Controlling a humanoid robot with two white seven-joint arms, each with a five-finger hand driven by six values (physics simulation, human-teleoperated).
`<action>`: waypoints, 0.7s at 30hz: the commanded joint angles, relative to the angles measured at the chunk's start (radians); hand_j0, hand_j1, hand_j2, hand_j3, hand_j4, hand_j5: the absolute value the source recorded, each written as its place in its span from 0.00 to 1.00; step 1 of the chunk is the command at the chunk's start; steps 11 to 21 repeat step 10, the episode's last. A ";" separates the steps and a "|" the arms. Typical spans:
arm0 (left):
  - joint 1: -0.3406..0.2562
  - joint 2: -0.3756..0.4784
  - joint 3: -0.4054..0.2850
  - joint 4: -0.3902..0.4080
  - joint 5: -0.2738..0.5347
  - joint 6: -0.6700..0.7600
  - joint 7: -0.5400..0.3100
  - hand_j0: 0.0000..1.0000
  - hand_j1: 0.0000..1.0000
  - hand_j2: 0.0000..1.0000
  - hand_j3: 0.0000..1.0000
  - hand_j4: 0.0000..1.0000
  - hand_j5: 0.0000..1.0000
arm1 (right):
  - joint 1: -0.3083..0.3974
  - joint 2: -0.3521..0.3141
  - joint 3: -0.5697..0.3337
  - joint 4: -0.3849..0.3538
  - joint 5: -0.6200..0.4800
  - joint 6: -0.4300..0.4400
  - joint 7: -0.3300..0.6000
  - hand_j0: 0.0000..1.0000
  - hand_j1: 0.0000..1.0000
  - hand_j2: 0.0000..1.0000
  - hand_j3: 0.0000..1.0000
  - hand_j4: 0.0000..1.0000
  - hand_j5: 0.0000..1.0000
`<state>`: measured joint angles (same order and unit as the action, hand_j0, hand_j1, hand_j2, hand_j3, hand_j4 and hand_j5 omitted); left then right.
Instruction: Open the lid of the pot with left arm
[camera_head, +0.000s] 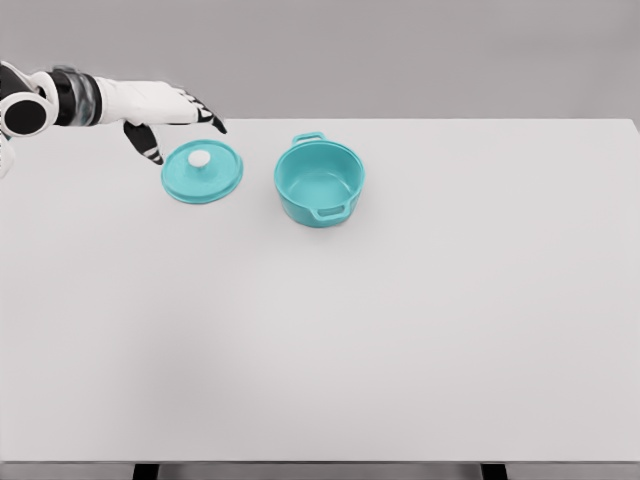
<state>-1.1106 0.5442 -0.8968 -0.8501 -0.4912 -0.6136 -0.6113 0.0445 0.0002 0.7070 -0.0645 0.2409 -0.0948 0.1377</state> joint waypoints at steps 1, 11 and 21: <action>0.002 0.040 0.004 0.052 0.075 0.003 0.000 1.00 1.00 1.00 1.00 1.00 1.00 | 0.000 0.000 0.000 0.000 0.000 0.001 0.000 1.00 1.00 1.00 1.00 1.00 1.00; 0.061 0.172 0.050 0.189 0.220 0.003 0.000 1.00 1.00 1.00 1.00 1.00 1.00 | 0.000 0.000 0.000 0.000 0.000 0.000 0.000 1.00 1.00 1.00 1.00 1.00 1.00; 0.061 0.172 0.050 0.189 0.220 0.003 0.000 1.00 1.00 1.00 1.00 1.00 1.00 | 0.000 0.000 0.000 0.000 0.000 0.000 0.000 1.00 1.00 1.00 1.00 1.00 1.00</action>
